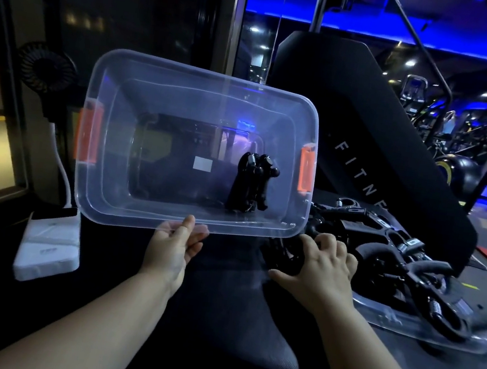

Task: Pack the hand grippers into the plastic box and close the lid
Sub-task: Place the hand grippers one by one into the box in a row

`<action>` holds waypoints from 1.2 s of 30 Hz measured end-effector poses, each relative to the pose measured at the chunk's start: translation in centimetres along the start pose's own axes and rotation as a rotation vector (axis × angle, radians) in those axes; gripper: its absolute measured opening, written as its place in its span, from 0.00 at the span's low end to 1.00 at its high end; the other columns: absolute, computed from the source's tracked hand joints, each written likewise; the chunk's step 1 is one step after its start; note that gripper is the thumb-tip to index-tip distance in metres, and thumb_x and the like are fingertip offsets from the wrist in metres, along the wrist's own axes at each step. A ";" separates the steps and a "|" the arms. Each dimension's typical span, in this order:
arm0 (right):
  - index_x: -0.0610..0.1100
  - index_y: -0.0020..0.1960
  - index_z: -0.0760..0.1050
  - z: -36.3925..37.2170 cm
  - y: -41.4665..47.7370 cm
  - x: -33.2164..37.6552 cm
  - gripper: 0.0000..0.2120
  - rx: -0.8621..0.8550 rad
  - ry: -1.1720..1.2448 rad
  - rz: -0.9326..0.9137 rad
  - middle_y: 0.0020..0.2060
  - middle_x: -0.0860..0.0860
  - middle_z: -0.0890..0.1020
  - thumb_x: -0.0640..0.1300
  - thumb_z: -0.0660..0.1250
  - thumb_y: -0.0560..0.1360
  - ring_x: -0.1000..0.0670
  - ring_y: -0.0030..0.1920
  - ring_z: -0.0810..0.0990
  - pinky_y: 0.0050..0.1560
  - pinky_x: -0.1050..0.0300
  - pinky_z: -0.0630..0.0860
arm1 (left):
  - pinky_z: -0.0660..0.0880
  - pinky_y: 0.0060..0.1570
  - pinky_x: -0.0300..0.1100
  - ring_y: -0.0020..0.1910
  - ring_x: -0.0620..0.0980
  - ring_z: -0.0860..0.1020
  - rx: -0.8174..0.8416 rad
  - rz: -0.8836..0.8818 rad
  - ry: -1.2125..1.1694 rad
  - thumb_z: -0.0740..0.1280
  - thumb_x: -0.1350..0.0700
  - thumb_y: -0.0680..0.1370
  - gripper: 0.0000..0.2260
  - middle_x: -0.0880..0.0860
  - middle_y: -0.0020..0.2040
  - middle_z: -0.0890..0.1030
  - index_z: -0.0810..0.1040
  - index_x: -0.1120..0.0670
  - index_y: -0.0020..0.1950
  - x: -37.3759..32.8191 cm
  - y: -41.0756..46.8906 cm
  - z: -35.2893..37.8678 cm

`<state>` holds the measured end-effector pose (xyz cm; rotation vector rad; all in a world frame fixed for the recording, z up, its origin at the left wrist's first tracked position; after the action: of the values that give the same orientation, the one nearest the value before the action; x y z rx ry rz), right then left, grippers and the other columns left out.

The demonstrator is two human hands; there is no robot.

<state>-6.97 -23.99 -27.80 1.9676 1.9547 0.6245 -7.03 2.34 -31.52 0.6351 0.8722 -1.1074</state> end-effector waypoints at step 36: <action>0.55 0.40 0.74 -1.1 -4.8 2.8 0.29 0.148 0.212 -0.339 0.43 0.59 0.70 0.78 0.50 0.65 0.60 0.47 0.69 0.69 0.57 0.52 | 0.76 0.41 0.40 0.39 0.46 0.82 0.004 0.006 -0.012 0.64 0.55 0.79 0.04 0.53 0.40 0.83 0.71 0.55 0.48 -0.4 -0.6 0.2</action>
<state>-11.69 -21.12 -28.95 1.6420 2.4559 0.6329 -7.62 2.20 -31.11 0.6337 0.8579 -1.1072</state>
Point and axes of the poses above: each hand's wrist, its own y-axis towards the middle knuckle, its own z-axis out of the palm, x = y × z, the point moved 6 cm from there along y, towards the middle knuckle
